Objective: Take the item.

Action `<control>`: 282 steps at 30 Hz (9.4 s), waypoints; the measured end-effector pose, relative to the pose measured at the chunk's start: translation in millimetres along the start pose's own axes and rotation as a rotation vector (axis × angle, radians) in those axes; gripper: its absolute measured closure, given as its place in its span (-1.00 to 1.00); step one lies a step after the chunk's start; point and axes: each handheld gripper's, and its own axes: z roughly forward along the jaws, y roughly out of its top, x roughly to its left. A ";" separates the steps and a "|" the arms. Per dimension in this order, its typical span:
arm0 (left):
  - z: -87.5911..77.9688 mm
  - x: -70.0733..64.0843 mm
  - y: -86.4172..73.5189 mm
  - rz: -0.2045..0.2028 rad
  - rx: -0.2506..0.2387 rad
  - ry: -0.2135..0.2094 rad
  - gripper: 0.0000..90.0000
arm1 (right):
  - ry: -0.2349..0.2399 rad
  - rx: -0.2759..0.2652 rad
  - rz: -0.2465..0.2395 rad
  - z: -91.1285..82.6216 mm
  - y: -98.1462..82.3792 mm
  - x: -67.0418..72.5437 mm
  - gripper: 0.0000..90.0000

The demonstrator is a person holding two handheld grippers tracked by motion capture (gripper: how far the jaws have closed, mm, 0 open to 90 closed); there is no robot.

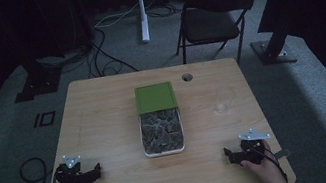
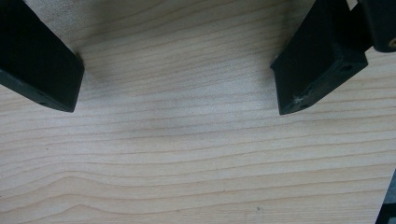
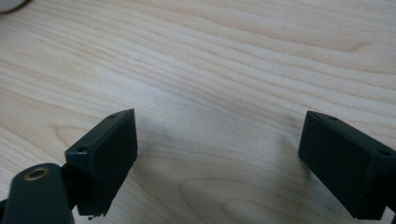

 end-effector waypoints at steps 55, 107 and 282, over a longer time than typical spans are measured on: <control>0.0 0.0 0.0 0.000 0.000 0.000 -0.95 | 0.149 -0.184 -0.073 -28.5 91.0 40.7 -0.71; 0.2 -0.1 0.0 -0.002 -0.003 0.000 -0.95 | 0.356 -0.266 -0.243 -14.5 141.0 119.3 -0.69; 0.1 -0.1 0.0 -0.002 -0.002 0.000 -0.95 | 0.105 -0.348 -0.060 -21.1 165.3 37.8 0.61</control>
